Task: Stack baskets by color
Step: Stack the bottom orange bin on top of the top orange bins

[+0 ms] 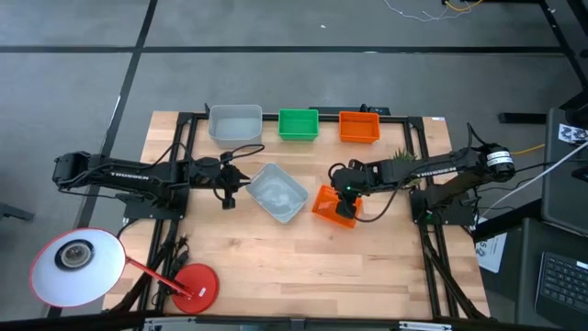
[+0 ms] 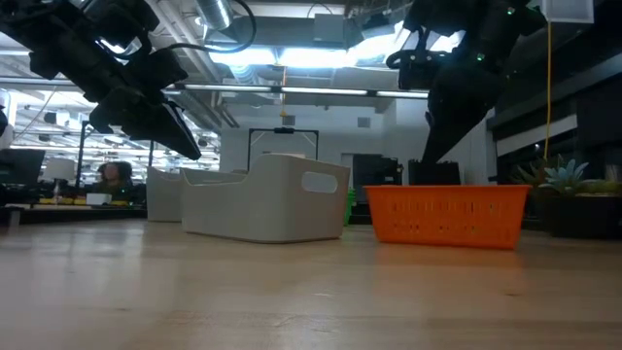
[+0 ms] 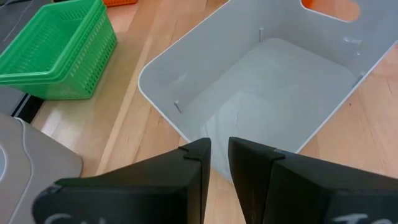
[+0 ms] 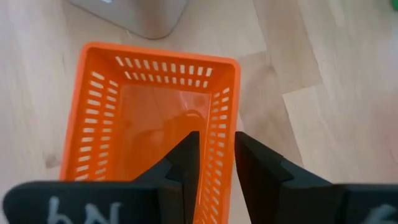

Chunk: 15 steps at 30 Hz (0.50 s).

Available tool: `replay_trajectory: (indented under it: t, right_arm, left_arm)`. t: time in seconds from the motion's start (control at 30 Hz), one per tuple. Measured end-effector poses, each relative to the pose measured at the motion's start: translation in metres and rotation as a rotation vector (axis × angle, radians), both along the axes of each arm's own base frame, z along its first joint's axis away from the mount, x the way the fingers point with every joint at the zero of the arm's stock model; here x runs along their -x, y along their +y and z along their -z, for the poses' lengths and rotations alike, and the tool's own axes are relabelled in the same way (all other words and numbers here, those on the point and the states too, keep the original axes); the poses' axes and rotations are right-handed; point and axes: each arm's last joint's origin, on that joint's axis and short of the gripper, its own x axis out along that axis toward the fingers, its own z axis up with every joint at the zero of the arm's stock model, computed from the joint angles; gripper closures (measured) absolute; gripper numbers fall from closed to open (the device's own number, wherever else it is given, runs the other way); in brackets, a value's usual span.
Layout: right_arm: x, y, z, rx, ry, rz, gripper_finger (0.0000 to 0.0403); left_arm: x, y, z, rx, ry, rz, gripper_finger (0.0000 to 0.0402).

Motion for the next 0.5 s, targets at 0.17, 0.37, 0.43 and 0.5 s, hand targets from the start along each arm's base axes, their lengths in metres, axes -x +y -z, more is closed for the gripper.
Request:
replay_trajectory:
  t: [0.17,0.37,0.43,0.5]
  right_arm:
    - [0.000,0.000,0.004,0.000,0.025,0.004,0.0302]
    - [-0.005,-0.001,0.018,0.024,0.085,0.031,0.0302]
    - [-0.007,-0.001,0.023,0.032,0.104,0.019,0.0302]
    - [-0.008,-0.001,0.027,0.032,0.121,0.019,0.0302]
  left_arm:
    - [0.000,0.000,0.000,0.000,0.000,0.000,0.0352]
    - [0.000,0.000,0.000,0.000,0.000,0.000,0.0352]
    - [0.000,0.000,0.000,0.000,0.000,0.000,0.0352]
    - [0.000,0.000,0.000,0.000,0.000,0.000,0.0352]
